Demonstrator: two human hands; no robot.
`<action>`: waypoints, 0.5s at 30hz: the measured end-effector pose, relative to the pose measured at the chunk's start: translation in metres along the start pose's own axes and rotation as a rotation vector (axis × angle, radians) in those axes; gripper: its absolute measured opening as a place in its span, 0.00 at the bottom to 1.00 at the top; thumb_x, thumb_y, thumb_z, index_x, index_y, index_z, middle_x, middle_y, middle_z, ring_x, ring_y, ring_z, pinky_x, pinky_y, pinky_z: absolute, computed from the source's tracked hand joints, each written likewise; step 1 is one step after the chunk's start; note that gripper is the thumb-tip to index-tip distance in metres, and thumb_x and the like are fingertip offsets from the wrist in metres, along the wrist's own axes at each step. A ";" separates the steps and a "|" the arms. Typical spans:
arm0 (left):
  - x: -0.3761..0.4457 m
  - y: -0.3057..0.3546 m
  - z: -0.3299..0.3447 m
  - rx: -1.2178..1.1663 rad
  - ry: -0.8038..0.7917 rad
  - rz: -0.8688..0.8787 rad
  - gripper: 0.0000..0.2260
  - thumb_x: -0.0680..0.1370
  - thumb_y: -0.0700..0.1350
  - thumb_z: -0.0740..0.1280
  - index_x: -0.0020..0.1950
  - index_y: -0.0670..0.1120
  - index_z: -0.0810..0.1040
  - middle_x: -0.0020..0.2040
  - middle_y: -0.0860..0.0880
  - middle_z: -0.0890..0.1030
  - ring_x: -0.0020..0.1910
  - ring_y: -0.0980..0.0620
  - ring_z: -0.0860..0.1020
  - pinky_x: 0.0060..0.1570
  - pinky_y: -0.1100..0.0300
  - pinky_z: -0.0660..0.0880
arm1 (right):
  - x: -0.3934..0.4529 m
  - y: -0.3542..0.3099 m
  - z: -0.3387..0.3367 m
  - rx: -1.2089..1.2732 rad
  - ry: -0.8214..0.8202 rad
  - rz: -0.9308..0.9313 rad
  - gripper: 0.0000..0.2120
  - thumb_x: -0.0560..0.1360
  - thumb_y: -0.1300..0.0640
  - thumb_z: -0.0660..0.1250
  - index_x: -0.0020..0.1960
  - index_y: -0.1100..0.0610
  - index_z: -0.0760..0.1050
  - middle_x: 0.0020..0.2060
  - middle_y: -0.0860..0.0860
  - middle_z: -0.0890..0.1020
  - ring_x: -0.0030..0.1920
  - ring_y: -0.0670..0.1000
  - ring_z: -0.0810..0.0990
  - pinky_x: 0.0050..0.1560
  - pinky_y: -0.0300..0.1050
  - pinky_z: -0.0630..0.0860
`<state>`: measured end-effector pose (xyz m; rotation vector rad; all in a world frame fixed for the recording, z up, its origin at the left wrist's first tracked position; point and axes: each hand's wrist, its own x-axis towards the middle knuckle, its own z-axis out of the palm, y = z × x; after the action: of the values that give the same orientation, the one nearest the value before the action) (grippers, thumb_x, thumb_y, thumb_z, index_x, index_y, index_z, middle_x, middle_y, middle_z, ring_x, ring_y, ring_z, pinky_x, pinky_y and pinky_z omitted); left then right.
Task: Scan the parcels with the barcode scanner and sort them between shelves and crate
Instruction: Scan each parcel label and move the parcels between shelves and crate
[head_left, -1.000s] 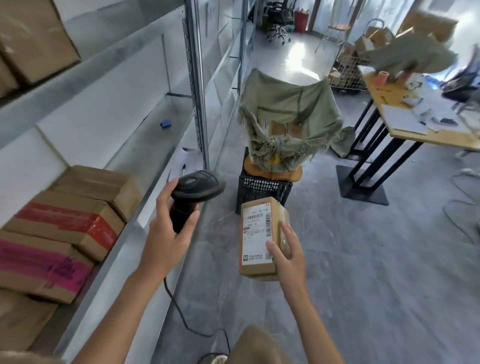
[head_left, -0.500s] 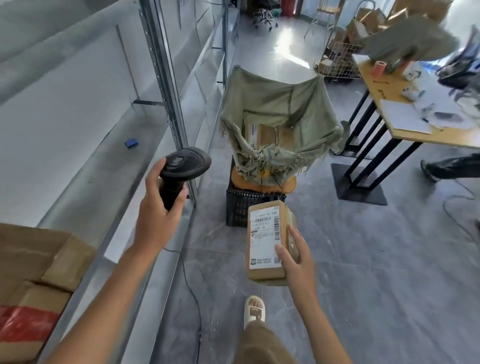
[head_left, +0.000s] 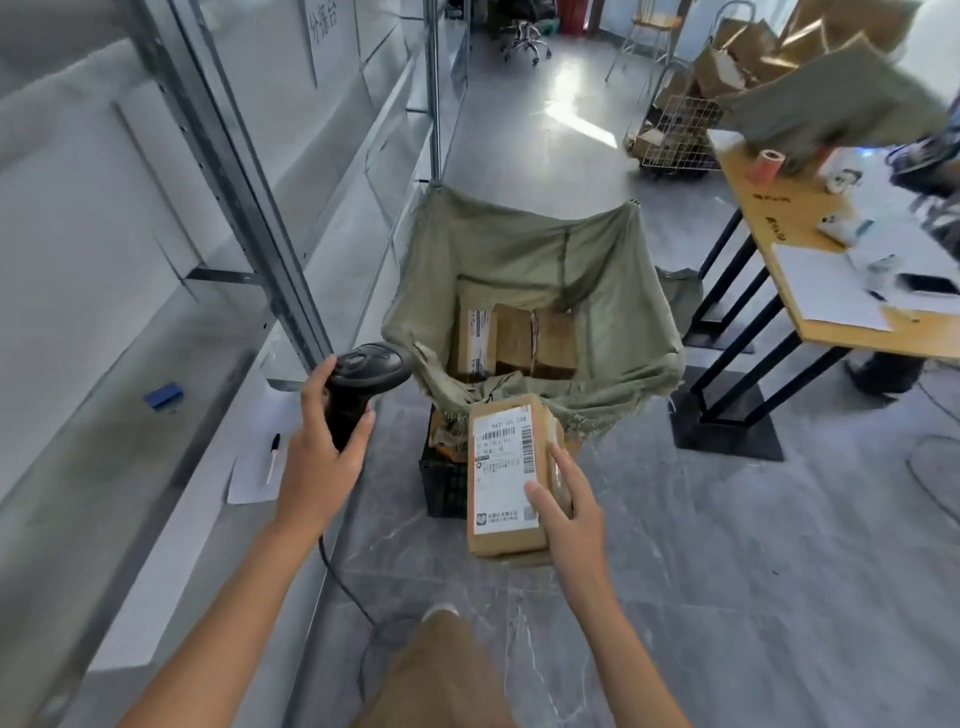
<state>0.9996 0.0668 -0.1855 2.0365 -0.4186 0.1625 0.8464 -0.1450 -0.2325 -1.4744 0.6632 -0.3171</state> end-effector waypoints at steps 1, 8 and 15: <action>0.014 -0.003 0.008 -0.006 0.002 0.006 0.29 0.80 0.48 0.67 0.71 0.72 0.55 0.64 0.41 0.79 0.52 0.41 0.82 0.46 0.58 0.78 | 0.015 -0.001 0.002 0.003 0.001 0.008 0.29 0.66 0.37 0.71 0.66 0.30 0.72 0.71 0.40 0.72 0.71 0.46 0.72 0.67 0.59 0.74; 0.107 -0.015 0.068 -0.105 -0.063 0.043 0.32 0.79 0.48 0.67 0.69 0.77 0.54 0.66 0.45 0.77 0.54 0.39 0.82 0.50 0.43 0.82 | 0.126 -0.017 0.022 0.066 0.079 0.069 0.27 0.64 0.39 0.72 0.62 0.29 0.75 0.69 0.46 0.76 0.67 0.50 0.77 0.63 0.58 0.78; 0.201 -0.026 0.114 -0.163 -0.139 -0.001 0.29 0.78 0.53 0.66 0.72 0.73 0.55 0.67 0.41 0.77 0.53 0.35 0.82 0.50 0.39 0.82 | 0.234 -0.034 0.036 0.076 0.110 0.126 0.26 0.65 0.41 0.73 0.63 0.32 0.75 0.68 0.49 0.77 0.66 0.52 0.78 0.63 0.59 0.78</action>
<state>1.1888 -0.0667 -0.2046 1.8932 -0.5008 -0.0141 1.0584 -0.2548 -0.2514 -1.3437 0.8204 -0.3246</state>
